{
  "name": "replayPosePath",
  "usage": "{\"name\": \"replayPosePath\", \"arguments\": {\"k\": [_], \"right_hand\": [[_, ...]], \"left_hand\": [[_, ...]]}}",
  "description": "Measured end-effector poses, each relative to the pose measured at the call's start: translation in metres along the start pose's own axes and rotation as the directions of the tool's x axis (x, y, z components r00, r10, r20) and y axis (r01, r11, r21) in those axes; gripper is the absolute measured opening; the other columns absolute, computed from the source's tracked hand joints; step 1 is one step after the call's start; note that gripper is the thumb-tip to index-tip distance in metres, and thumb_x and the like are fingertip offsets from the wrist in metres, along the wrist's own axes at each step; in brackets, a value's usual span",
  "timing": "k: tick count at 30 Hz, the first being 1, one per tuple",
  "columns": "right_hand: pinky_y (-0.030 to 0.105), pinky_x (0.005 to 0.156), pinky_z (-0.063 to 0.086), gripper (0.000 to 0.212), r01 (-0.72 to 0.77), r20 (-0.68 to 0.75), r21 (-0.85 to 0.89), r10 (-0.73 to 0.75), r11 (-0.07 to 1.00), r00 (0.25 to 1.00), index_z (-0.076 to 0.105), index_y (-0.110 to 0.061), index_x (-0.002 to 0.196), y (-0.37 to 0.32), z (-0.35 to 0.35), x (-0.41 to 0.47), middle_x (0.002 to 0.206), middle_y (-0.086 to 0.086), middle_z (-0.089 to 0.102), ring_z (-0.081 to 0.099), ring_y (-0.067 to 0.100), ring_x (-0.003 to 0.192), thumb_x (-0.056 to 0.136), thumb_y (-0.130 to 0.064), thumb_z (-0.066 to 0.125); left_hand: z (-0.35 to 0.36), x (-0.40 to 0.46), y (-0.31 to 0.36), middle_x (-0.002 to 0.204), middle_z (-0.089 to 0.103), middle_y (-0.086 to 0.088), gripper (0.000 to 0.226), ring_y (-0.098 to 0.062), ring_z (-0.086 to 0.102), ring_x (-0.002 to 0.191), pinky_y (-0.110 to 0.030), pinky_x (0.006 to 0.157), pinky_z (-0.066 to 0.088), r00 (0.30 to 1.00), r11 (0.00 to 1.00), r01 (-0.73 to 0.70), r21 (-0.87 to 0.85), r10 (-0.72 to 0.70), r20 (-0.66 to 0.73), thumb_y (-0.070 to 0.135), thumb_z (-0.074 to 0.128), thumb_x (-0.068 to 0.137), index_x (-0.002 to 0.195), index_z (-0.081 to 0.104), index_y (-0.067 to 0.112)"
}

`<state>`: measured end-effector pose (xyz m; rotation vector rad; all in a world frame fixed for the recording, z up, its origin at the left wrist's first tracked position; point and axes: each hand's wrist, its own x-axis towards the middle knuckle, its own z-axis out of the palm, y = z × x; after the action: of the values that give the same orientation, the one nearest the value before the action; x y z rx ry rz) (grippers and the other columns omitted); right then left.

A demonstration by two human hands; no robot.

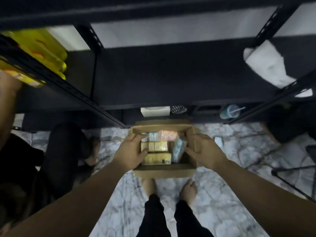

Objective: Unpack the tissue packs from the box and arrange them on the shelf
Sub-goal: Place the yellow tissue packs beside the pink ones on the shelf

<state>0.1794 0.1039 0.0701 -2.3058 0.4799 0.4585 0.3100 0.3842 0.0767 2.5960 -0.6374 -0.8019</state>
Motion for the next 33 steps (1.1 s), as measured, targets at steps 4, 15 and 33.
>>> {"name": "replayPosePath", "arguments": {"k": [4, 15, 33], "right_hand": [[0.024, 0.087, 0.045, 0.051, -0.103, 0.112, 0.018, 0.100, 0.995, 0.989, 0.064, -0.026, 0.135, 0.033, 0.066, 0.021, 0.124, -0.006, 0.067, 0.060, 0.014, 0.115, 0.089, -0.048, 0.074], [0.026, 0.100, 0.046, 0.072, -0.308, 0.244, 0.042, 0.290, 0.950, 0.926, 0.058, -0.025, 0.143, 0.117, 0.241, 0.146, 0.141, 0.003, 0.063, 0.059, 0.022, 0.127, 0.081, -0.054, 0.081], [0.036, 0.103, 0.044, 0.104, 0.037, 0.516, -0.115, 0.028, 0.993, 0.856, 0.045, -0.027, 0.148, 0.203, 0.389, 0.259, 0.146, -0.003, 0.047, 0.047, 0.021, 0.131, 0.058, -0.038, 0.096]], "left_hand": [[0.058, 0.034, -0.055, 0.136, 0.056, -0.004, 0.056, -0.027, 0.051, 0.129, -0.035, 0.103, 0.044, 0.990, 0.997, 0.070, -0.020, -0.066, 0.128, 0.041, 0.070, 0.090, 0.142, 0.057, 0.023], [0.223, 0.175, -0.187, 0.150, 0.052, -0.009, 0.069, -0.031, 0.051, 0.136, -0.039, 0.110, 0.045, 0.949, 0.996, 0.073, 0.056, -0.087, 0.303, 0.051, 0.072, 0.088, 0.147, 0.050, 0.024], [0.358, 0.291, -0.236, 0.135, 0.045, -0.018, 0.080, -0.040, 0.049, 0.120, -0.046, 0.101, 0.043, 0.943, 0.866, -0.173, 0.470, 0.008, 0.332, 0.035, 0.092, 0.066, 0.131, 0.052, 0.008]]}}
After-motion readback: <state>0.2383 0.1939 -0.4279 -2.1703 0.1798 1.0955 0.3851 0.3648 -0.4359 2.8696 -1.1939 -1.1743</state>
